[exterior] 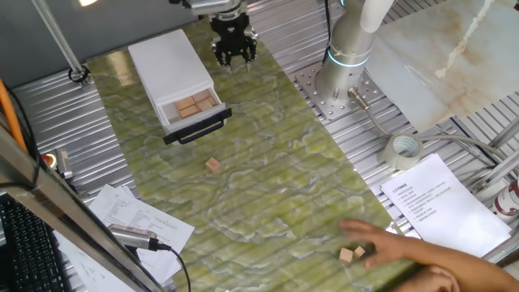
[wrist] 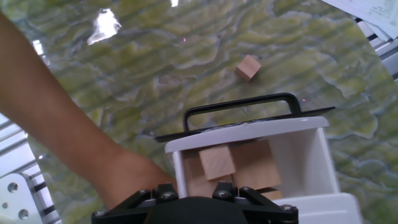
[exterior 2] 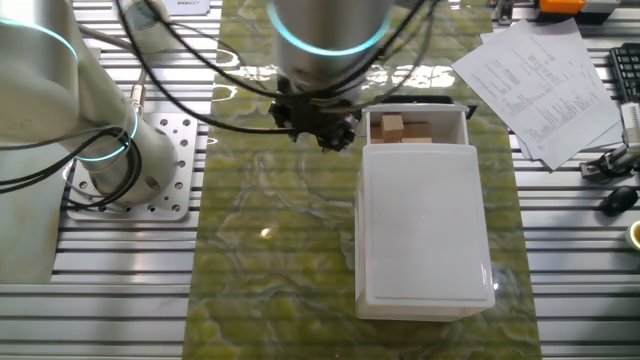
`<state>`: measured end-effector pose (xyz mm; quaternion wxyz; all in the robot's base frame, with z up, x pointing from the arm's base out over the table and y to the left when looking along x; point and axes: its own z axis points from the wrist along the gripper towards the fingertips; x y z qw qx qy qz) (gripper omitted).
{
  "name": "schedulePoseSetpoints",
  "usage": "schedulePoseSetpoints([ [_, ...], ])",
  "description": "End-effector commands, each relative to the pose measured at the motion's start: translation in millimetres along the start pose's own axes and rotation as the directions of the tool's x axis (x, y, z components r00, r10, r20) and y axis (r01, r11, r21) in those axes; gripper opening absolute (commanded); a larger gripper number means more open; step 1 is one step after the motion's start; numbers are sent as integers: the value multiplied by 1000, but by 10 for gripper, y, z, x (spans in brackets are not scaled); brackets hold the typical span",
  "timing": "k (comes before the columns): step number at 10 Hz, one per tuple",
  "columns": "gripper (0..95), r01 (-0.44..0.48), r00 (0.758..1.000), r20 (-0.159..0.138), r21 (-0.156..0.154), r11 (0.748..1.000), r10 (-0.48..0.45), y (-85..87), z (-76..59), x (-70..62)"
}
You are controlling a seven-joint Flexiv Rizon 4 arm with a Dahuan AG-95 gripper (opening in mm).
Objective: Take something out of a drawer
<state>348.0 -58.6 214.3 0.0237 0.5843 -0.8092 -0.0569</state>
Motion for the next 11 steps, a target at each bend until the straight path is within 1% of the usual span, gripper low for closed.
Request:
schedulePoseSetpoints([
  [1, 380, 22, 997, -77, -23, 999, -24, 18, -69, 140],
  [2, 380, 22, 996, -80, -46, 999, -26, 16, -86, 179],
  [3, 380, 23, 997, -72, -63, 998, -27, 15, -99, 201],
  [4, 380, 43, 997, -62, -90, 995, -49, 15, -115, 219],
  [5, 380, 57, 996, -61, -105, 993, -64, 15, -127, 230],
  [7, 380, 75, 995, -53, -125, 989, -82, 15, -147, 257],
  [9, 380, 67, 996, -47, -125, 990, -74, 16, -161, 272],
  [10, 380, 53, 996, -57, -125, 991, -61, 16, -163, 276],
  [11, 190, 36, 996, -77, -124, 992, -46, 16, -163, 275],
])
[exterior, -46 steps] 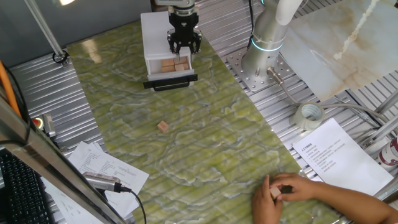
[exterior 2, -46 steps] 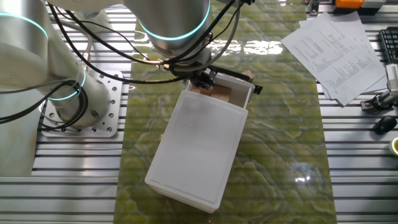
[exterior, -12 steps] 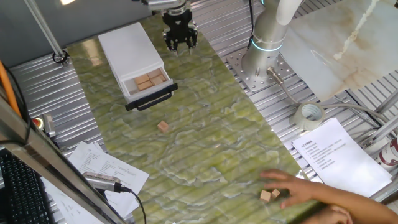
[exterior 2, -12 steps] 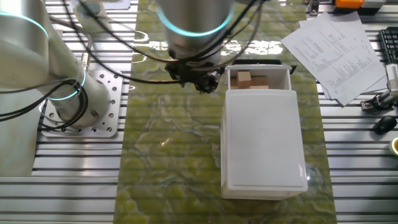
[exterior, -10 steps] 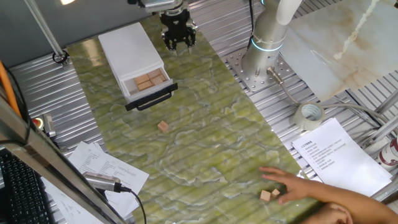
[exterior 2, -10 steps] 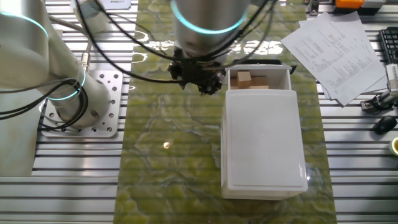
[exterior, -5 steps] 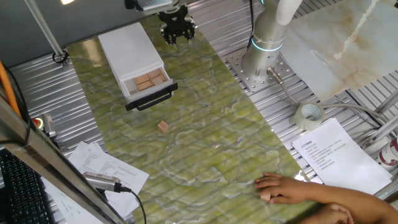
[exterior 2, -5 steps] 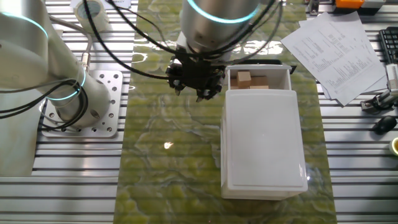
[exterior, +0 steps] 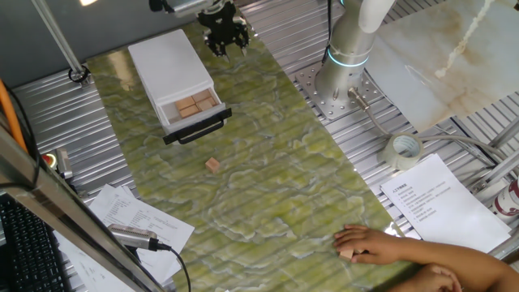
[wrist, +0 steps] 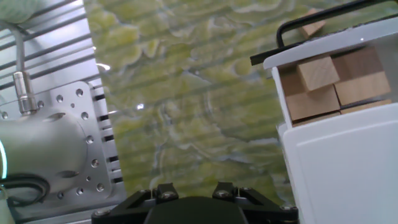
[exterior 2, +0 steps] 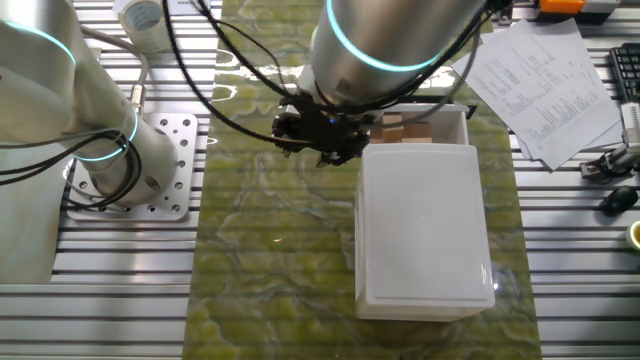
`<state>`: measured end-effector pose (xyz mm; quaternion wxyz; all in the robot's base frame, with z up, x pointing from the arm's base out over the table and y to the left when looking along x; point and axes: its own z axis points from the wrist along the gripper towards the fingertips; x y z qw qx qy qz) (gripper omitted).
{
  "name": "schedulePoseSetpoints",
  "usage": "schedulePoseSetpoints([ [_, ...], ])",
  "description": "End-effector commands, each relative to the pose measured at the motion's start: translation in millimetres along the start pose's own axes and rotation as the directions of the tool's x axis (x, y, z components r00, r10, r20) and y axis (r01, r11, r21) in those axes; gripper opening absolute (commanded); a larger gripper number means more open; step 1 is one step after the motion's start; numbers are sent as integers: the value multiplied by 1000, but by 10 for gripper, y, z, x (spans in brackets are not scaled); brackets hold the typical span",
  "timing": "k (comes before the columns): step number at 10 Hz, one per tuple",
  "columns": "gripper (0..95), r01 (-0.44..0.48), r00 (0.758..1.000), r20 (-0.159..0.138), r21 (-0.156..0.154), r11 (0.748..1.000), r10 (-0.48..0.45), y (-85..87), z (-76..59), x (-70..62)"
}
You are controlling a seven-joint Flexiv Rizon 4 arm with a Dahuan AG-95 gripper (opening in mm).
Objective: Take something out of a drawer
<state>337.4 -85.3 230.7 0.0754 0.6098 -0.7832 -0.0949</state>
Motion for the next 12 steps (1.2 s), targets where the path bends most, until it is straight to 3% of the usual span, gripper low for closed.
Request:
schedulePoseSetpoints([
  [1, 190, -44, 998, -34, -13, 999, 43, -22, 3, -6],
  [3, 190, -21, 999, -43, -49, 999, 19, -21, 3, -7],
  [6, 190, -14, 998, -59, -44, 999, 12, -22, 3, -18],
  [7, 380, -7, 998, -61, -45, 999, 5, -22, 4, -17],
  [10, 380, -27, 997, -80, -38, 999, 24, -22, 4, -17],
  [12, 380, -1, 997, -83, -64, 998, -5, -22, 4, -17],
])
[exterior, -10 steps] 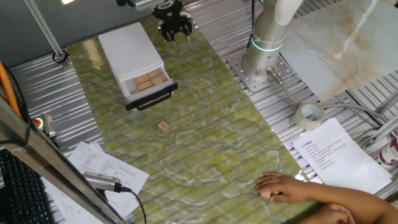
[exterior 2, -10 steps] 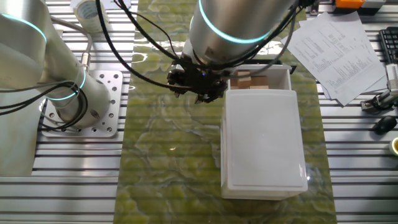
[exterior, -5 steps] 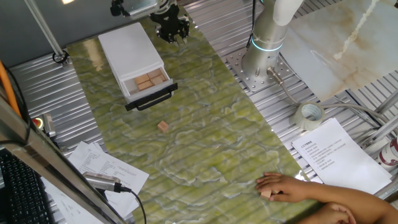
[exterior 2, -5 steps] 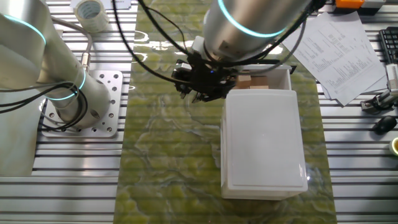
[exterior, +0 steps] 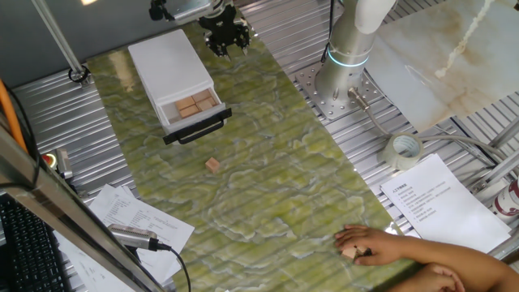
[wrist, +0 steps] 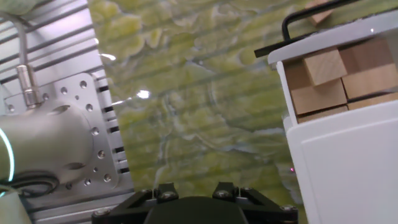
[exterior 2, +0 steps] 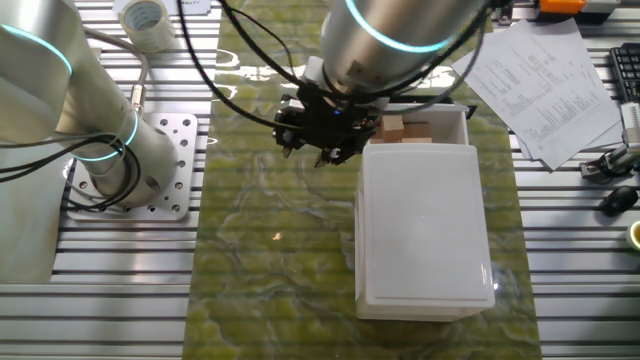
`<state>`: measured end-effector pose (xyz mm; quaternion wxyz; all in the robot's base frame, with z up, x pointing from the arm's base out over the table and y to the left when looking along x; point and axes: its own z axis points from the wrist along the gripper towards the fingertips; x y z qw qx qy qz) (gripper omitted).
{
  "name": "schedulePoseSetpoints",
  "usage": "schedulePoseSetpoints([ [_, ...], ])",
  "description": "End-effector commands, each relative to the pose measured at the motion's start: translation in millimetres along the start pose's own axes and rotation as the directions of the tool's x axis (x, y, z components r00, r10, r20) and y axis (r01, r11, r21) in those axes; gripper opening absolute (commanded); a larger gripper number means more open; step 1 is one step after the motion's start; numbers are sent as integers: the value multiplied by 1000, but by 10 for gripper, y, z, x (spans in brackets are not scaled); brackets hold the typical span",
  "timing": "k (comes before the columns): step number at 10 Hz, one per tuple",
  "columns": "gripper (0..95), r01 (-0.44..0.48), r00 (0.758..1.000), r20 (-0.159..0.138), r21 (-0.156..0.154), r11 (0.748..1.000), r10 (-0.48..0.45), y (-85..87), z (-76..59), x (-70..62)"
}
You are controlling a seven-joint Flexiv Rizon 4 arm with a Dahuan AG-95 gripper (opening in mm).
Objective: Take something out of a drawer
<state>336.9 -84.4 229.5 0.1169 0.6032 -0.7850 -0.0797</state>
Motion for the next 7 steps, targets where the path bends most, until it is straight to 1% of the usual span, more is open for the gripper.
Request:
schedulePoseSetpoints([
  [1, 380, 48, 999, -5, -56, 997, -48, -25, -10, -12],
  [2, 380, 64, 998, 1, -66, 996, -64, -25, -10, -11],
  [5, 380, 64, 998, 8, -65, 996, -63, -26, -9, -5],
  [7, 380, 49, 999, 5, -65, 997, -49, -26, -9, -5],
])
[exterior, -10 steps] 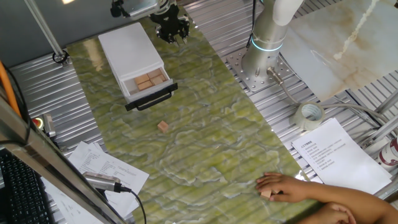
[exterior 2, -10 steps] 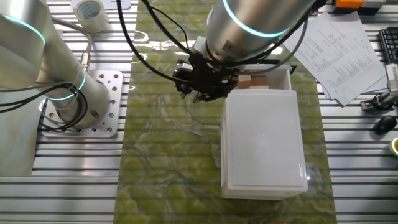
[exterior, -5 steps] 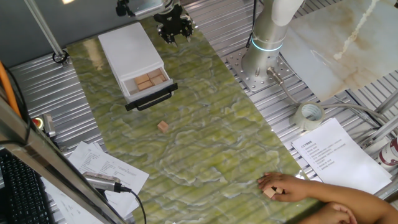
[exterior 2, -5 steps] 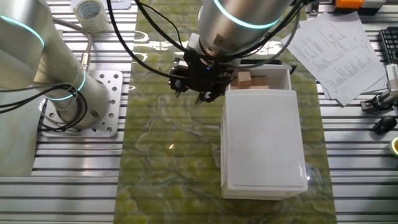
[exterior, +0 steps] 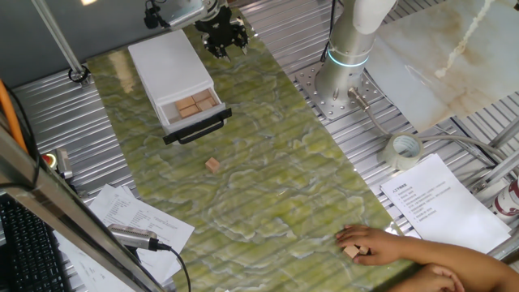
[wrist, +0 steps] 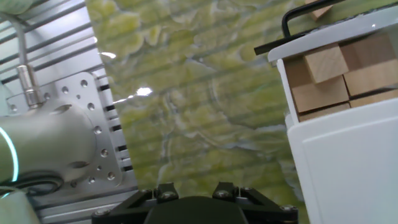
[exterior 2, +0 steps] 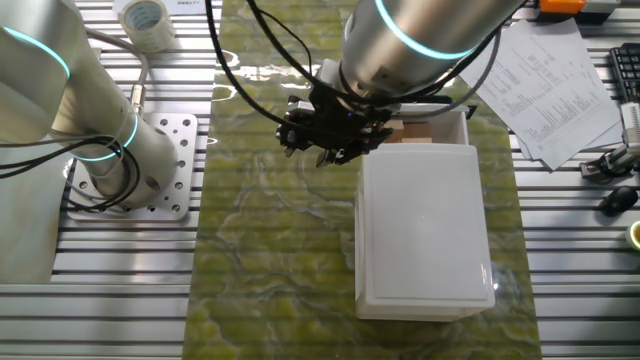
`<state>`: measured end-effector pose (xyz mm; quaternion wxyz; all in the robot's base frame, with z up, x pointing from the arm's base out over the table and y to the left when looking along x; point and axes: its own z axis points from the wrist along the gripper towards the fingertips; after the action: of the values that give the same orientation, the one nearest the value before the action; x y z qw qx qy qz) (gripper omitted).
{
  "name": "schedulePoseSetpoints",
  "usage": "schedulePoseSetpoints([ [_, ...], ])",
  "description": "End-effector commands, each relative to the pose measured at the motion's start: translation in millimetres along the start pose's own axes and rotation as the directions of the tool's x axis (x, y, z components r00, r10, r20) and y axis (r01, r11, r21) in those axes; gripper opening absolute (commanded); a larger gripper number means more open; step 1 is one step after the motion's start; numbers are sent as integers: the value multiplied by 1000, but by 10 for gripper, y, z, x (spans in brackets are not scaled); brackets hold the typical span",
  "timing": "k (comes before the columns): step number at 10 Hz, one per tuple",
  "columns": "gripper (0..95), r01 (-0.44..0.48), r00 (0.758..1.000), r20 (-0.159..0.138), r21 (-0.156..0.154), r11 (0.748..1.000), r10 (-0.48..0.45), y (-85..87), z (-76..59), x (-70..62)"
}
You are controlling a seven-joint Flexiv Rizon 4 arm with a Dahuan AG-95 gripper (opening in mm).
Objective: Take something out of a drawer
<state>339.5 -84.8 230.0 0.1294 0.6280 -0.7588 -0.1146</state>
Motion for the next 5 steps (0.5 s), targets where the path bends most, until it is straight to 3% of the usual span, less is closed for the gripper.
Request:
schedulePoseSetpoints([
  [1, 380, -27, 1000, -6, 3, 1000, 27, -2, 4, -3],
  [3, 380, -30, 1000, -8, 4, 1000, 30, -2, 4, -3],
  [5, 380, -25, 1000, 10, 17, 1000, 25, -2, 4, -3],
])
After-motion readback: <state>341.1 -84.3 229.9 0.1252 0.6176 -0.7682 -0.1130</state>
